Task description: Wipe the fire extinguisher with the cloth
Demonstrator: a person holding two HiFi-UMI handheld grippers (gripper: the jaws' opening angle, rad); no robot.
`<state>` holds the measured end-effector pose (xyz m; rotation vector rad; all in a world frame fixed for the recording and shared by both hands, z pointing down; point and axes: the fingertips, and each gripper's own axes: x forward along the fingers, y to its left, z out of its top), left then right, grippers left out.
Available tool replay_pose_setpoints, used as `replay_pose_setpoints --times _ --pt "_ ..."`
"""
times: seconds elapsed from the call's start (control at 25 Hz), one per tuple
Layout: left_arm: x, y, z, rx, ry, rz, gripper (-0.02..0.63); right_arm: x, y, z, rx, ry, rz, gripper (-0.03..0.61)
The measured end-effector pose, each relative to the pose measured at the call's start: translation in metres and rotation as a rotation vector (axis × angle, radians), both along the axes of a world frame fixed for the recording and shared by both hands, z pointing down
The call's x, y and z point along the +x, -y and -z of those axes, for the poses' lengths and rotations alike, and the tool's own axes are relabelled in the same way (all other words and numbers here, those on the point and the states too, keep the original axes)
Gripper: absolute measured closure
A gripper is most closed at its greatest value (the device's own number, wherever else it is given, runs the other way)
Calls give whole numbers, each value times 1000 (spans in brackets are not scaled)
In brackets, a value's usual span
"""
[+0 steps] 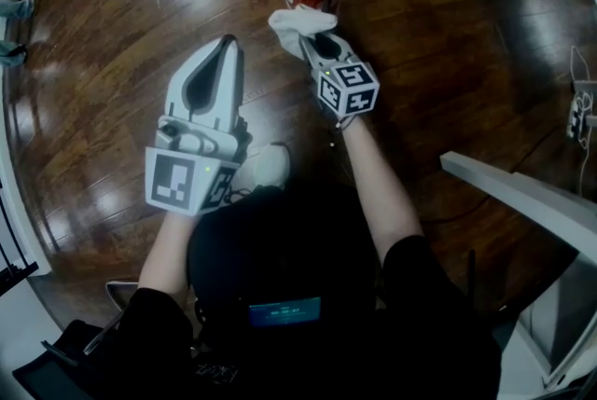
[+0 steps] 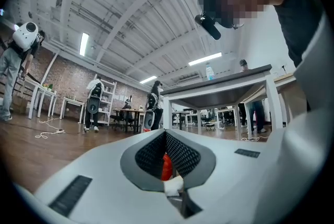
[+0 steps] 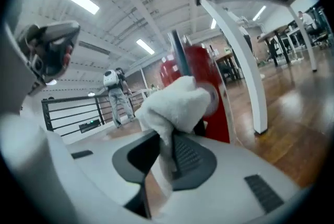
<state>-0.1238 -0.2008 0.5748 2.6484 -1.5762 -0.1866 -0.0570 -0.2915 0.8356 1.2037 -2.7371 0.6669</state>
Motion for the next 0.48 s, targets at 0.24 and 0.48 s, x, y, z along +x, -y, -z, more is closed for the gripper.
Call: replay_pose_setpoints --times 0.24,0.48 --pt "0 -2 -1 1 -9 2 614 62 1 192 383 152 -96 500" --pt "3 -2 2 -8 2 12 614 99 59 190 389 18 -211 502"
